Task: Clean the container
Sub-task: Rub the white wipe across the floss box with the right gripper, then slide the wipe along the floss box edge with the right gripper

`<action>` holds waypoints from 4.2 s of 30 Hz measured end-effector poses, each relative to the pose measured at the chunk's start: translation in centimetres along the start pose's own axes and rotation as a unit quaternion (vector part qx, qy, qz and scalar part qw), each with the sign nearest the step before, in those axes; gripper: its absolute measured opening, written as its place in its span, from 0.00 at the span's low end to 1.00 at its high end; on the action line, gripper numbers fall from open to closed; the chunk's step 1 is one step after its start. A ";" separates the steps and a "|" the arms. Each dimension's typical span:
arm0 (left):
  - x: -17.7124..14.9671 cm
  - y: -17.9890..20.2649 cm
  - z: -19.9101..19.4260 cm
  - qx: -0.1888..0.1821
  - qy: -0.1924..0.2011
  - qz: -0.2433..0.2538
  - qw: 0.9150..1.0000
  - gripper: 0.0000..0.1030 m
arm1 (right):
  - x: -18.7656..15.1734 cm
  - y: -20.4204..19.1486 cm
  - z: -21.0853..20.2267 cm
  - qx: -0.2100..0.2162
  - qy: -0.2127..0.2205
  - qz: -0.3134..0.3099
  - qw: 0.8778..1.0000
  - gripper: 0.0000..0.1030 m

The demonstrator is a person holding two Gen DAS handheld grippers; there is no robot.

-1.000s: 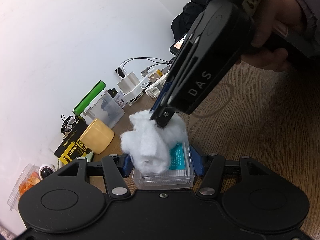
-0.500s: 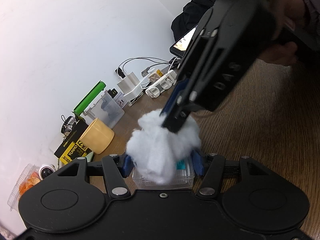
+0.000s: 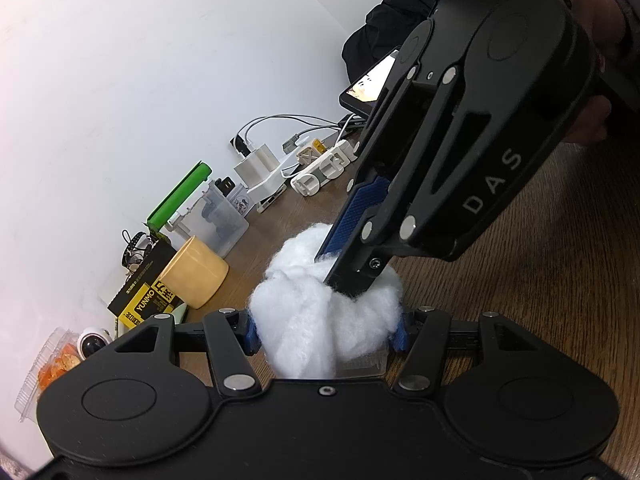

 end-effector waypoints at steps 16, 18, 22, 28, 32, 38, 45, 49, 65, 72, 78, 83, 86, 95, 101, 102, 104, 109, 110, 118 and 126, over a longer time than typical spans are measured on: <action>0.1 0.5 -0.5 -0.001 0.002 0.002 1.000 0.54 | 0.0 -0.5 -0.2 -0.012 -0.005 -0.013 1.000 0.19; 0.1 0.5 -0.5 -0.001 0.002 0.003 1.000 0.54 | 0.0 -0.6 -0.3 -0.013 -0.005 -0.012 1.000 0.19; 0.1 0.5 -0.5 -0.001 0.002 0.002 1.000 0.55 | 0.0 -0.6 -0.3 -0.014 -0.005 -0.012 1.000 0.19; 0.2 0.5 -0.5 -0.001 0.002 0.002 1.000 0.55 | 0.0 -0.6 -0.2 -0.015 -0.005 -0.013 1.000 0.19; 0.2 0.5 -0.4 -0.001 0.002 0.003 1.000 0.55 | 0.0 -0.5 -0.1 -0.016 -0.005 -0.013 1.000 0.19; 0.2 0.4 -0.4 -0.001 0.002 0.003 1.000 0.55 | -0.1 -0.8 -0.2 -0.017 -0.004 -0.013 1.000 0.19; 0.2 0.4 -0.4 -0.001 0.002 0.003 1.000 0.55 | -0.1 -0.7 -0.1 -0.016 -0.005 -0.012 1.000 0.19; 0.2 0.4 -0.4 -0.001 0.002 0.003 1.000 0.55 | -0.1 -0.6 -0.1 -0.016 -0.005 -0.012 1.000 0.19; 0.3 0.4 -0.3 -0.001 0.002 0.003 1.000 0.55 | -0.1 -0.5 -0.1 -0.016 -0.005 -0.011 1.000 0.20; 0.3 0.4 -0.3 -0.001 0.002 0.003 1.000 0.55 | -0.1 -0.5 -0.1 -0.016 -0.005 -0.011 1.000 0.20; 0.3 0.3 -0.2 -0.001 0.002 0.003 1.000 0.55 | -0.1 -0.5 -0.1 -0.016 -0.005 -0.011 1.000 0.20; 0.3 0.3 -0.2 -0.001 0.002 0.003 1.000 0.55 | 0.0 -0.1 -0.1 -0.014 -0.003 -0.008 1.000 0.20; 0.3 0.3 -0.2 -0.001 0.002 0.003 1.000 0.55 | 0.4 0.8 0.0 -0.030 -0.003 -0.002 1.000 0.19; 0.3 0.2 -0.3 -0.002 0.002 0.003 1.000 0.55 | 1.0 -1.1 0.2 0.016 -0.010 -0.012 1.000 0.19; 0.3 0.4 -0.5 -0.005 0.006 0.006 1.000 0.55 | 0.5 0.2 -0.4 -0.004 -0.019 -0.005 1.000 0.19; 0.3 0.4 -0.5 -0.005 0.006 0.006 1.000 0.55 | 0.5 0.7 -0.4 -0.013 -0.020 -0.002 1.000 0.19; 0.3 0.4 -0.5 -0.005 0.006 0.006 1.000 0.55 | 0.7 1.5 -0.2 -0.024 -0.020 0.005 1.000 0.19; 0.3 0.4 -0.5 -0.005 0.006 0.006 1.000 0.55 | 1.5 0.1 0.1 0.005 -0.015 -0.009 1.000 0.19; 0.3 0.4 -0.5 -0.005 0.006 0.006 1.000 0.55 | 1.5 -0.4 0.0 0.016 -0.016 -0.016 1.000 0.19; 0.4 0.6 -0.8 -0.006 0.007 0.007 1.000 0.55 | 0.5 1.0 -0.8 -0.009 -0.034 -0.009 0.999 0.19; 0.4 0.7 -0.9 -0.006 0.007 0.007 1.000 0.55 | 1.6 0.2 -0.3 0.004 -0.020 -0.011 1.000 0.19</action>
Point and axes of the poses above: each gripper's, at about its wrist camera, not at the fingertips, and z roughly the way its jaws point, y to its right, x to its top, the point moved 5 cm from there along z, roughly the way its jaws point, and after that the axes turned 5 degrees about -y, right-handed, at the moved point
